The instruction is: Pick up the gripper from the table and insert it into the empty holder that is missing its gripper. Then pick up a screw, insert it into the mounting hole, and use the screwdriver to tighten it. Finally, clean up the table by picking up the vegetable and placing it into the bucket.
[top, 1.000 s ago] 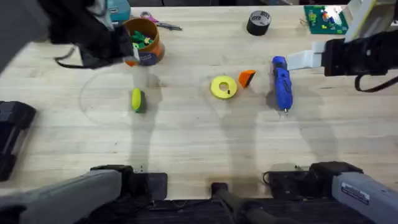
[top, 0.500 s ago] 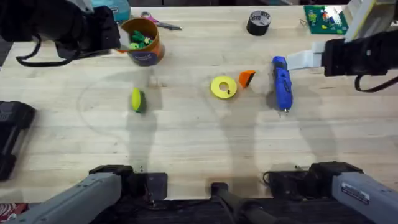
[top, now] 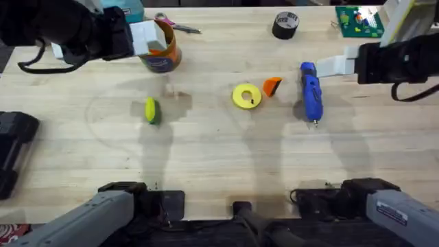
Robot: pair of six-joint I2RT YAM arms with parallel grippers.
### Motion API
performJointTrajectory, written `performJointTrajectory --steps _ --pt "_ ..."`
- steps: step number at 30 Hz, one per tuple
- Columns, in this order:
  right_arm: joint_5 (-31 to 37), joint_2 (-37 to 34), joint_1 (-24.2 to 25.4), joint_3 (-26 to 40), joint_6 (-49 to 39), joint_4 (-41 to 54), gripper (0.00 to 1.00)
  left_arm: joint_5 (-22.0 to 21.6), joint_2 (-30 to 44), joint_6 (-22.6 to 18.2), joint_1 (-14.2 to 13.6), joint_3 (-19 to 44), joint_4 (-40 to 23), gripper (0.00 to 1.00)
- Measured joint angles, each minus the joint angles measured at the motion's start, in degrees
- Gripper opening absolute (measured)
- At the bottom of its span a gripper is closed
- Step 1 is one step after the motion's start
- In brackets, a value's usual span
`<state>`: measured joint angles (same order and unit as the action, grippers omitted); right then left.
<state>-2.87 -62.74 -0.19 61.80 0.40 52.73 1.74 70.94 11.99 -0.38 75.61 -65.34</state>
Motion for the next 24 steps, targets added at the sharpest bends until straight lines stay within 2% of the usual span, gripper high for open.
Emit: performJointTrajectory --steps 10,15,18,24 --pt "0.0 0.0 0.0 0.0 0.0 0.0 0.996 0.0 0.0 0.0 0.0 0.0 0.07 0.985" --pt "0.0 0.0 0.0 0.0 0.0 0.0 0.996 0.17 0.0 -0.88 0.0 0.0 2.01 0.985" --pt "0.0 0.0 0.0 0.0 0.0 0.0 0.996 2.15 0.0 -4.81 0.03 0.0 4.6 0.985" --pt "0.0 0.0 0.0 0.0 0.0 0.0 0.996 10.68 -0.02 -18.49 0.04 0.0 7.28 0.985"
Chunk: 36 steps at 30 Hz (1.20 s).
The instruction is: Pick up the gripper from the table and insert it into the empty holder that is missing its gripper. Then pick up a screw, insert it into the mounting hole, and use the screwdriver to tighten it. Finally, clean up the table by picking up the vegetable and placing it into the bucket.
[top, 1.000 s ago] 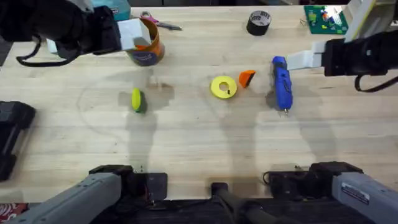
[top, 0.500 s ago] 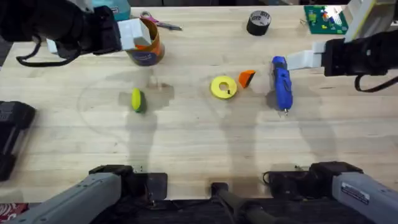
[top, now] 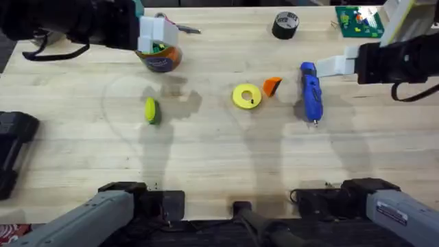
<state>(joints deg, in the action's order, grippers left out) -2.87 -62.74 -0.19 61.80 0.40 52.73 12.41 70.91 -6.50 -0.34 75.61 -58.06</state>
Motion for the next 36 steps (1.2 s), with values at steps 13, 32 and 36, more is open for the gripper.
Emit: performJointTrajectory --steps 13,32,36 --pt "0.0 0.0 0.0 0.0 0.01 0.0 0.995 4.49 -0.17 -10.28 0.13 0.0 0.25 0.985" --pt "0.0 0.0 0.0 0.0 0.02 0.0 0.996 6.07 -27.99 -11.79 1.25 -17.21 15.24 0.985" --pt "0.0 0.0 0.0 0.0 0.0 0.0 0.995 6.93 -35.7 -10.69 1.25 -28.17 26.9 0.985"
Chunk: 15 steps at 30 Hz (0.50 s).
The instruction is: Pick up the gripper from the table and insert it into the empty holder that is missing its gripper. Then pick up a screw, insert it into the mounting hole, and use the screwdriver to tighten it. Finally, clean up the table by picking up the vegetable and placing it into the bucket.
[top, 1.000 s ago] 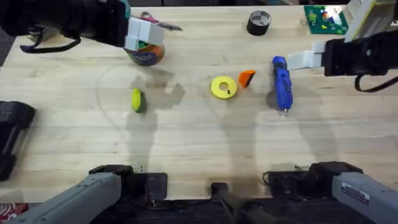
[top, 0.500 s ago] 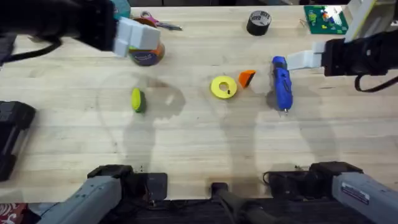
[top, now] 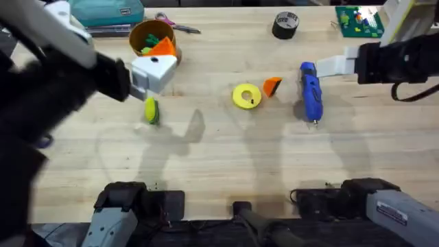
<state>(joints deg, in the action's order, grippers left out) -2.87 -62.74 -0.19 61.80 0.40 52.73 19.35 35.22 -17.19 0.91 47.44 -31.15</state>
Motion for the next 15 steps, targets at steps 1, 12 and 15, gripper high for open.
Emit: performJointTrajectory --steps 1,12,15 --pt "0.0 0.0 0.0 0.0 0.0 0.0 0.995 0.53 -1.64 0.16 0.0 -2.51 2.84 0.985" --pt "0.0 0.0 0.0 0.0 0.0 0.0 0.996 5.4 -15.16 11.03 0.0 -33.06 43.1 0.986" --pt "0.0 0.0 0.0 0.0 0.0 0.0 0.996 6.45 -17.61 13.11 0.0 -37.44 48.14 0.986"
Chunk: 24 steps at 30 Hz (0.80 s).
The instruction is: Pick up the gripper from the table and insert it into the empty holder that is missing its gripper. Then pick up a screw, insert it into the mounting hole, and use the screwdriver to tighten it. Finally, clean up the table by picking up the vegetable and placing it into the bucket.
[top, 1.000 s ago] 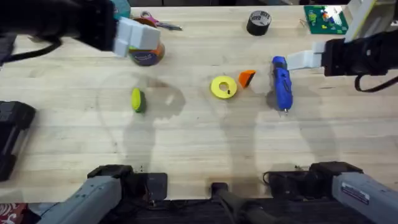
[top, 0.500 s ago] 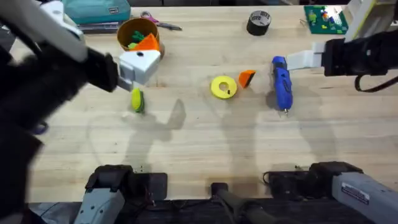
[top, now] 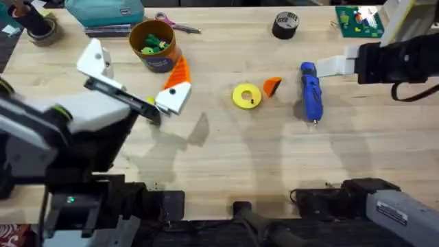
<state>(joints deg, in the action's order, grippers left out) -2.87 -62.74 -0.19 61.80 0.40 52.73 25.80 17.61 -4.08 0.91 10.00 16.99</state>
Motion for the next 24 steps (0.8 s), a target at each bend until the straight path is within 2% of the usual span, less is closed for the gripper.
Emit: performJointTrajectory --steps 6,12,13,16,24 --pt "0.0 0.0 0.0 0.0 0.0 0.0 0.996 1.67 -6.62 4.63 0.0 -4.75 1.66 0.985" --pt "0.0 0.0 0.0 0.0 0.0 0.0 0.996 3.22 -11.75 6.74 -0.64 -7.67 1.73 0.986" --pt "0.0 0.0 0.0 0.0 0.02 0.0 0.995 4.73 -13.17 7.17 -1.64 -9.03 0.58 0.985" --pt "0.0 0.0 0.0 0.0 0.02 0.0 0.995 6.47 -14.34 7.41 -2.42 -9.4 -1.39 0.985" --pt "0.0 0.0 0.0 0.0 0.01 0.0 0.996 15.19 -17.17 7.61 -2.64 -9.45 -9.58 0.985"
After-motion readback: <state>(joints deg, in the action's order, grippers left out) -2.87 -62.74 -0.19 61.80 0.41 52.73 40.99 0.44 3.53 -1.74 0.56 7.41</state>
